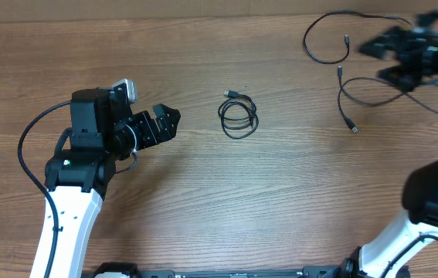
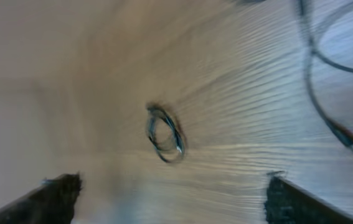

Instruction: Untangle cables

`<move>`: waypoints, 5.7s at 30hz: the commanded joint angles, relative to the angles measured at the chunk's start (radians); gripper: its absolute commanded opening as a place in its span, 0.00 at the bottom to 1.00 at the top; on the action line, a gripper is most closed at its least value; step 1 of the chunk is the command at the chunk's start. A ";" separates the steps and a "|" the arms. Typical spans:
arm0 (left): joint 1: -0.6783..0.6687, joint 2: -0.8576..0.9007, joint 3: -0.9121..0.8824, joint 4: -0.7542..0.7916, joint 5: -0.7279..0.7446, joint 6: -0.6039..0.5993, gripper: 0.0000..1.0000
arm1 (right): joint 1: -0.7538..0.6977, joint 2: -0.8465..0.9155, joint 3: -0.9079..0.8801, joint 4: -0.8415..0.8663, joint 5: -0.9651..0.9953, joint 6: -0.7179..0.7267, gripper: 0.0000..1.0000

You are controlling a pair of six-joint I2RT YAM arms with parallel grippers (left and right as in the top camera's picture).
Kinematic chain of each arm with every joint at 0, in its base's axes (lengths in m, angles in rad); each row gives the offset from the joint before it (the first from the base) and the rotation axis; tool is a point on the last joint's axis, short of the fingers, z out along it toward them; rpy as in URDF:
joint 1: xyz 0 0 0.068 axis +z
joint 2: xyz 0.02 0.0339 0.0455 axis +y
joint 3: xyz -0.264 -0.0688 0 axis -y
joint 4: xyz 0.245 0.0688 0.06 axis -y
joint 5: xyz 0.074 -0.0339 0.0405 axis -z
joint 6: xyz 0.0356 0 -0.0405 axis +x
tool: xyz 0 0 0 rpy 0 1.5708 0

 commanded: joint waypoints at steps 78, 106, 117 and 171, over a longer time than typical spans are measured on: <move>-0.165 -0.021 0.019 -0.063 0.167 0.207 1.00 | 0.619 0.314 -0.217 0.397 0.440 0.135 0.04; -0.262 -0.021 0.019 -0.011 -0.087 0.116 1.00 | 0.620 0.108 -0.147 0.338 -0.066 0.126 0.04; -0.261 0.008 0.019 0.064 -0.224 -0.039 1.00 | 0.620 0.056 -0.146 0.315 -0.258 0.018 0.04; -0.261 0.056 0.019 0.085 -0.232 -0.040 1.00 | 0.654 0.148 -0.404 0.584 0.269 0.349 0.04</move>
